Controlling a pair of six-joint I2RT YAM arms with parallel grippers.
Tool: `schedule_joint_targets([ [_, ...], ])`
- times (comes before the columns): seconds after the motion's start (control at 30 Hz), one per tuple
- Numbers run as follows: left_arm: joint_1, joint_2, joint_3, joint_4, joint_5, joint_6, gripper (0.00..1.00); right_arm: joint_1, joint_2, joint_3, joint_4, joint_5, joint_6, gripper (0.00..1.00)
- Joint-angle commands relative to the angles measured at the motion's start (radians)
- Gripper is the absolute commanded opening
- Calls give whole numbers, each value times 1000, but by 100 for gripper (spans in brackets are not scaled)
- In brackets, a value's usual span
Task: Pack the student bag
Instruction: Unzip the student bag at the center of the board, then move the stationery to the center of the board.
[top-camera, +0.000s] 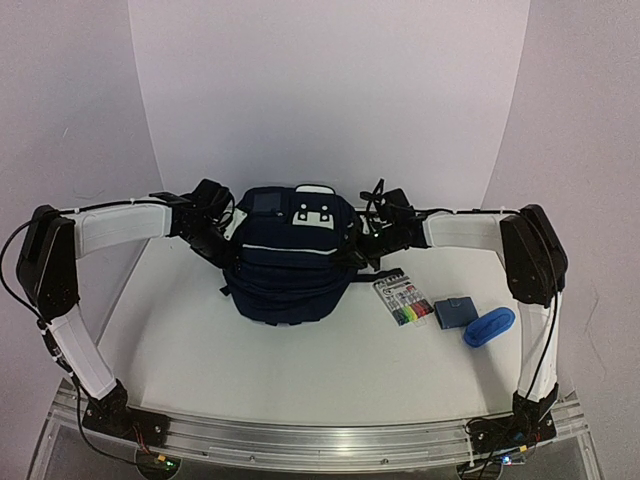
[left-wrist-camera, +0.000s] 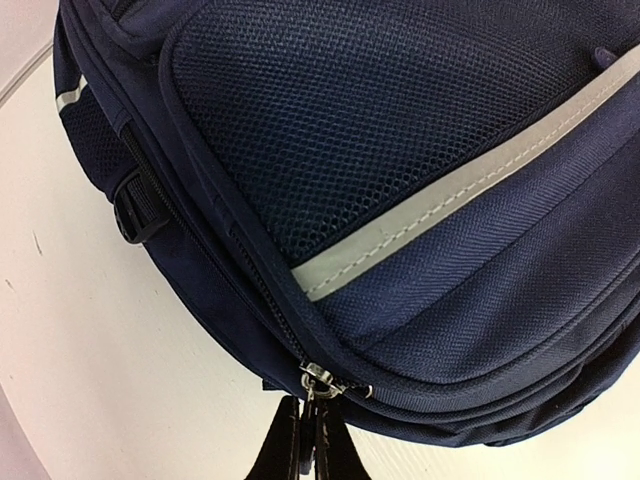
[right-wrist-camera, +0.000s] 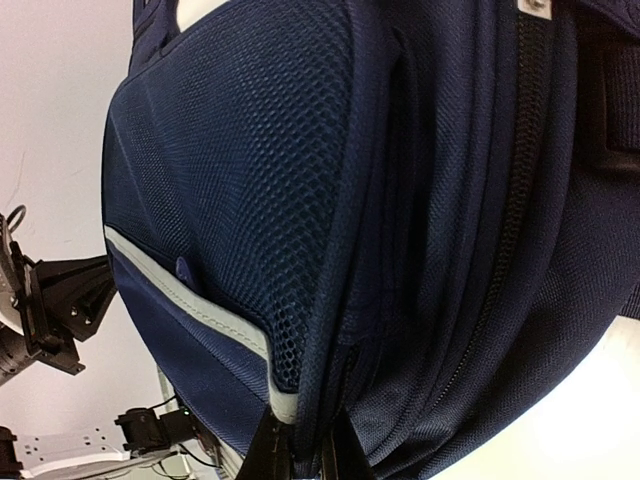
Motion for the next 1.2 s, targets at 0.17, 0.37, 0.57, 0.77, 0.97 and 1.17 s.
schedule_joint_targets([
  [0.17, 60, -67, 29, -119, -95, -31, 17, -53, -80, 77, -120, 109, -224, 39],
  [0.37, 44, -68, 84, -164, -11, -65, 35, -58, -141, 68, -140, 99, -367, 66],
  [0.57, 21, -77, 128, -216, 25, -55, 51, -75, -203, 53, -211, 150, -537, 71],
  [0.77, 14, -58, 183, -241, 48, -93, 60, -135, -192, 104, -278, 258, -658, 83],
  [0.97, 11, -41, 206, -224, 51, -136, 64, -206, -85, 244, -315, 350, -758, 90],
  [1.17, 8, -30, 213, -226, 51, -153, 66, -217, 70, 412, -347, 418, -976, 96],
])
